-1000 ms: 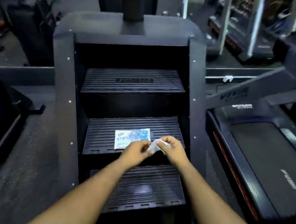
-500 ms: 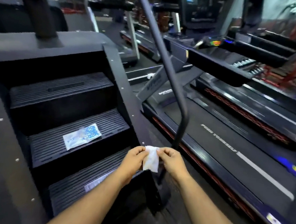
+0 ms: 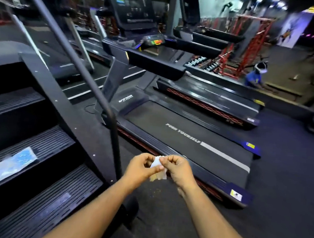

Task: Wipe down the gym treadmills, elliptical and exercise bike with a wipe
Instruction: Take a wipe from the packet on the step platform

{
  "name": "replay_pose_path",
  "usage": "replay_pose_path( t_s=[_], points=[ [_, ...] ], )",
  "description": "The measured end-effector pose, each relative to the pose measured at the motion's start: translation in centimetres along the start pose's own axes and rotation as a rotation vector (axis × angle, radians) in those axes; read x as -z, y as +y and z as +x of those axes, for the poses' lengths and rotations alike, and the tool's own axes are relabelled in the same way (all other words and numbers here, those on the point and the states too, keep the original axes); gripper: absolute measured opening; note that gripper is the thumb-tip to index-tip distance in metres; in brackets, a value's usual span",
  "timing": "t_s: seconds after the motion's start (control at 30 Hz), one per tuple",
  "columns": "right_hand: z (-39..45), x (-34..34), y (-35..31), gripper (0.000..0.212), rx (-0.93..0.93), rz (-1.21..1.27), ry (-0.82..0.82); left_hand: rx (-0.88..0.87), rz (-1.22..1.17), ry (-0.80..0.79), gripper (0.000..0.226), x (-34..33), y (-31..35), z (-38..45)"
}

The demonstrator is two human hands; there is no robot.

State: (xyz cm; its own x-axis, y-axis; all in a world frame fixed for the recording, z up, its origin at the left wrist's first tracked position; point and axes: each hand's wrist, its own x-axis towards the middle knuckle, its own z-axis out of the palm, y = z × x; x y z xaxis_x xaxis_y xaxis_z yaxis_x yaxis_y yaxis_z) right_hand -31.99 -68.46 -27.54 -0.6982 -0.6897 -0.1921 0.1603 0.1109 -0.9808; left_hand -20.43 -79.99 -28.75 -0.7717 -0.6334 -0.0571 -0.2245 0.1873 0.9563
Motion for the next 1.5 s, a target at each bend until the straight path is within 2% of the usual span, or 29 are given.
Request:
replay_pose_path(
  t_s=[0.07,0.17,0.3,0.4,0.5,0.6,0.67,0.73,0.83,0.9,1.03,1.13,1.23,1.33,1.4,1.5],
  points=[
    [0.4,3.7,-0.7,0.011,0.014,0.013,0.042,0.003,0.005,0.008,0.017,-3.2,0.7,1.2],
    [1.3,9.1,-1.1,0.009,0.039,0.002,0.07,0.033,-0.016,0.047,0.003,-7.6,1.4,2.6],
    [2.3,15.1,-0.5,0.006,0.011,0.004,0.092,0.14,-0.122,0.097,0.011,-12.2,2.2,4.1],
    [3.0,18.4,0.1,0.009,-0.014,0.031,0.124,0.304,-0.335,0.146,0.016,-14.6,2.7,5.0],
    [4.0,20.7,0.6,0.013,-0.051,0.028,0.081,0.44,-0.571,0.117,0.025,-16.9,3.9,5.9],
    [5.0,21.9,1.0,0.02,-0.125,0.074,0.019,0.492,-0.676,0.06,0.033,-18.6,5.0,7.5],
    [5.6,22.3,1.0,0.013,-0.12,0.102,0.007,0.494,-0.622,-0.05,0.048,-19.0,5.1,9.3],
    [6.5,22.5,1.0,0.005,-0.085,0.127,0.031,0.469,-0.447,-0.138,0.052,-19.3,4.8,11.2],
    [8.5,22.9,0.8,0.031,-0.087,0.112,0.127,0.453,-0.32,-0.132,0.032,-19.7,4.1,14.2],
    [10.0,23.3,0.2,0.045,-0.07,0.095,0.156,0.45,-0.369,-0.079,0.026,-19.9,4.1,16.1],
    [12.9,24.2,-1.8,0.058,-0.042,0.051,0.169,0.466,-0.506,0.0,0.024,-19.5,5.0,19.6],
    [14.7,24.0,-3.6,0.053,-0.065,0.091,0.178,0.498,-0.605,-0.105,0.032,-19.1,5.8,22.0],
    [16.4,24.0,-4.2,0.05,-0.059,0.081,0.213,0.476,-0.599,-0.227,0.031,-18.9,6.4,24.2],
    [17.9,24.3,-4.8,0.032,-0.018,0.143,0.26,0.413,-0.609,-0.161,0.013,-18.5,6.9,26.0],
    [18.9,24.5,-5.5,0.021,0.037,0.183,0.291,0.356,-0.613,-0.115,0.015,-18.1,7.2,27.1],
    [21.0,24.7,-6.4,0.02,0.094,0.186,0.333,0.272,-0.548,-0.11,0.02,-17.7,8.0,28.4]
  ],
)
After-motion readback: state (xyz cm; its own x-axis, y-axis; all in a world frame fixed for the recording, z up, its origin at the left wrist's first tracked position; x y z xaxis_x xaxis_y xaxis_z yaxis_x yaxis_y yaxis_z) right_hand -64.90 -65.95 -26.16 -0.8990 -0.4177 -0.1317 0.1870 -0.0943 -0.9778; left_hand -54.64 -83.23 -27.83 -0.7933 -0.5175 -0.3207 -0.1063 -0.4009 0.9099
